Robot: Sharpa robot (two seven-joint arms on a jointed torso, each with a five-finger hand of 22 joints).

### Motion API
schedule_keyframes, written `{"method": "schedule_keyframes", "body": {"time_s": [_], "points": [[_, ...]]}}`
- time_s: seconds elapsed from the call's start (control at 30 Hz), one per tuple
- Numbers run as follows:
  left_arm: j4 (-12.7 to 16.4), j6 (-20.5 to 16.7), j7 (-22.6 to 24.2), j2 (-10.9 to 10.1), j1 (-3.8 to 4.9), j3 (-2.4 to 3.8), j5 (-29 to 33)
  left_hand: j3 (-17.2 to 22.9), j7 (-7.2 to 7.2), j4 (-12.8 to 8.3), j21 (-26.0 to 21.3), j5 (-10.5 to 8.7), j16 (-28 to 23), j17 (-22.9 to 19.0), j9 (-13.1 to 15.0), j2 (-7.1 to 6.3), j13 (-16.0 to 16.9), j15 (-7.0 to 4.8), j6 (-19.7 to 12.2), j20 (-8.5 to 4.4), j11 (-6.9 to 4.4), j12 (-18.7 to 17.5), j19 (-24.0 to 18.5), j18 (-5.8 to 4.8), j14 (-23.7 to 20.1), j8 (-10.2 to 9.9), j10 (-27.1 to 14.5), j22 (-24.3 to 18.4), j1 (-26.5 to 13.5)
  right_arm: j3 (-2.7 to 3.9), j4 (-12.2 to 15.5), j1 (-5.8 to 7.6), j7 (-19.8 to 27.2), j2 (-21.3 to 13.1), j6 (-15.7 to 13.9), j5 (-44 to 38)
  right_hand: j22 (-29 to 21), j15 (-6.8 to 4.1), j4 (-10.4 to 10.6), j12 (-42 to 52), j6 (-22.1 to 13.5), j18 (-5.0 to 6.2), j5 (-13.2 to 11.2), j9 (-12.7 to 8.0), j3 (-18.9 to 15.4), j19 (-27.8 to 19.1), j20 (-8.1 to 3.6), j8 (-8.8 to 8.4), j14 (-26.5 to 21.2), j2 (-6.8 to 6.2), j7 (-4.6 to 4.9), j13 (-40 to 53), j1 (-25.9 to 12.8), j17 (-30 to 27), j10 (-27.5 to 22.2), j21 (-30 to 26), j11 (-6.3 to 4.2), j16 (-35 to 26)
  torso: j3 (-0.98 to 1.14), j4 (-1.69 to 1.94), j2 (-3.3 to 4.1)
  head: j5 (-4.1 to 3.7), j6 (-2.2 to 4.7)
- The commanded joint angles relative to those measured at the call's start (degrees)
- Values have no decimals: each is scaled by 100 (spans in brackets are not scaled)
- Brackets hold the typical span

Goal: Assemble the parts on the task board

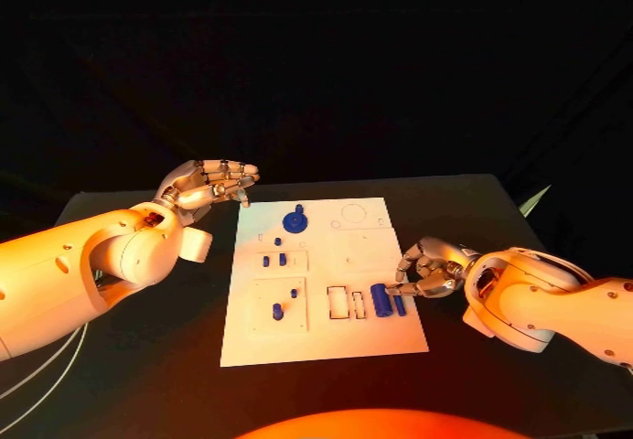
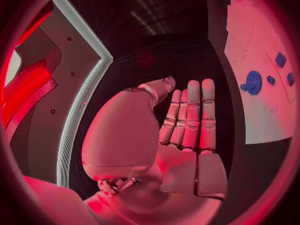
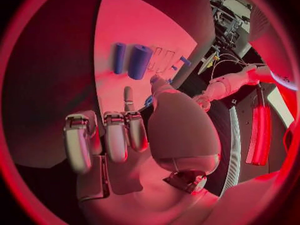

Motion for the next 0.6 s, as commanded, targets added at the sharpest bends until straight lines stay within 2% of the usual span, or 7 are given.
{"method": "schedule_keyframes", "body": {"time_s": [0.03,0.37,0.47,0.6], "points": [[20,109,48,5,0,4,38,-12,-20,-15,-1,32,-39,-8,6,55,-6,-2,6,0,-2,19,-25,31,-49,17,-57,6,-15,-3,-2,-55,-324,60,77,-420,1506,-19,-10,22,4,-37,2,11,-46,599,-20,31,484,17,-39,1116,-24,829,318,25,-19,28,2,11,3,-6,-6],[29,128,37,-13,-1,4,39,-16,-19,-6,-5,32,-36,-8,5,58,-6,0,-1,2,-2,28,-26,30,-48,19,-59,6,-30,-5,-67,-205,-393,233,53,-520,1506,-23,-2,10,21,-37,-13,22,-118,599,-22,42,483,29,-45,1106,-26,826,309,25,-23,28,0,-8,2,33,-32],[28,131,32,-19,-1,4,39,-16,-19,-6,-5,32,-36,-8,5,58,-6,0,-1,2,-2,28,-26,30,-48,19,-59,6,-30,-4,-79,-249,-391,293,31,-538,1506,-23,-2,10,21,-37,-13,22,-118,599,-22,42,483,29,-45,1106,-26,826,309,25,-23,28,4,0,3,49,-50],[24,132,30,-25,-1,4,39,-16,-19,-6,-5,32,-36,-8,5,58,-6,0,-1,2,-2,28,-26,30,-48,19,-59,6,-30,-4,-107,-274,-396,346,52,-552,1506,-23,-2,10,21,-37,-13,22,-118,599,-22,42,483,29,-45,1106,-26,826,309,25,-23,28,-1,7,2,53,-60]]}}
